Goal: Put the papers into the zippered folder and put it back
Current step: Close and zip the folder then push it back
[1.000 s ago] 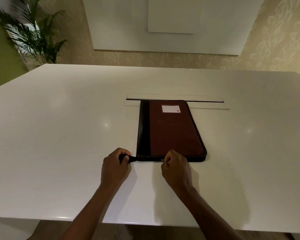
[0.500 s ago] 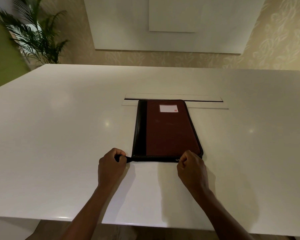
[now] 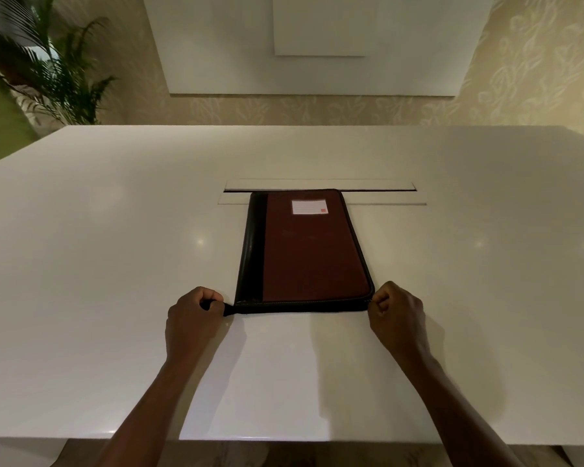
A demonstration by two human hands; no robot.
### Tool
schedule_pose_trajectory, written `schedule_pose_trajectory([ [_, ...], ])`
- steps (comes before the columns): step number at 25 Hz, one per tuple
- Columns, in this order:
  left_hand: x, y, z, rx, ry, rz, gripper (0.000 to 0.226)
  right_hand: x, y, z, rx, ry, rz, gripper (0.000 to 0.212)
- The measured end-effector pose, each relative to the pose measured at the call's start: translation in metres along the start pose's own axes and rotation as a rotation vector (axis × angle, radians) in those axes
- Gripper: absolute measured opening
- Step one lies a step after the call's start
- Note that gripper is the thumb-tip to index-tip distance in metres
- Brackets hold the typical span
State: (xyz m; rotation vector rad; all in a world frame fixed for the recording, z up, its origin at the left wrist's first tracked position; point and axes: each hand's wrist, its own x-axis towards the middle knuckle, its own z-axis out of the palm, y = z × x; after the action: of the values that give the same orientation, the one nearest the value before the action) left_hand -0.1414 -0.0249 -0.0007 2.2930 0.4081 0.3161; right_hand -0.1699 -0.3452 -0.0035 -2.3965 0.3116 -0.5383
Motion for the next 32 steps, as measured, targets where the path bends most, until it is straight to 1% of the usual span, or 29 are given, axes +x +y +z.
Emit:
schedule_pose_trajectory([
  [3,0.004,0.003,0.001,0.045,-0.004,-0.027,0.017,0.009,0.007,-0.002,-0.006,-0.012,-0.020,0.020],
  [7,0.010,0.003,0.001,0.128,-0.036,-0.037,0.015,0.021,0.015,-0.003,-0.059,-0.021,-0.112,0.017],
  [10,0.023,0.009,0.002,0.176,-0.132,-0.018,0.015,0.032,0.021,-0.003,-0.069,-0.059,-0.144,0.015],
  [13,0.040,0.021,0.009,0.151,-0.223,0.075,0.010,0.044,0.025,-0.001,-0.039,-0.115,-0.142,0.013],
  [14,0.045,0.026,0.013,0.133,-0.246,0.113,0.013,0.047,0.026,0.000,-0.033,-0.125,-0.140,0.012],
  [17,0.059,0.038,0.031,0.127,-0.319,0.190,0.043,0.055,0.028,0.001,-0.020,-0.146,-0.130,0.013],
  [19,0.068,0.041,0.043,0.126,-0.388,0.198,0.063,0.059,0.029,0.001,-0.003,-0.158,-0.114,0.013],
  [21,0.078,0.044,0.053,0.118,-0.444,0.179,0.075,0.063,0.030,0.002,0.004,-0.165,-0.109,0.013],
  [24,0.097,0.048,0.064,0.146,-0.501,0.143,0.082,0.071,0.030,0.004,0.002,-0.173,-0.109,0.011],
  [27,0.112,0.051,0.071,0.165,-0.526,0.122,0.083,0.078,0.029,0.007,0.003,-0.170,-0.127,0.011],
  [32,0.127,0.053,0.083,0.182,-0.505,0.181,0.078,0.096,0.028,0.016,-0.003,-0.168,-0.148,0.009],
])
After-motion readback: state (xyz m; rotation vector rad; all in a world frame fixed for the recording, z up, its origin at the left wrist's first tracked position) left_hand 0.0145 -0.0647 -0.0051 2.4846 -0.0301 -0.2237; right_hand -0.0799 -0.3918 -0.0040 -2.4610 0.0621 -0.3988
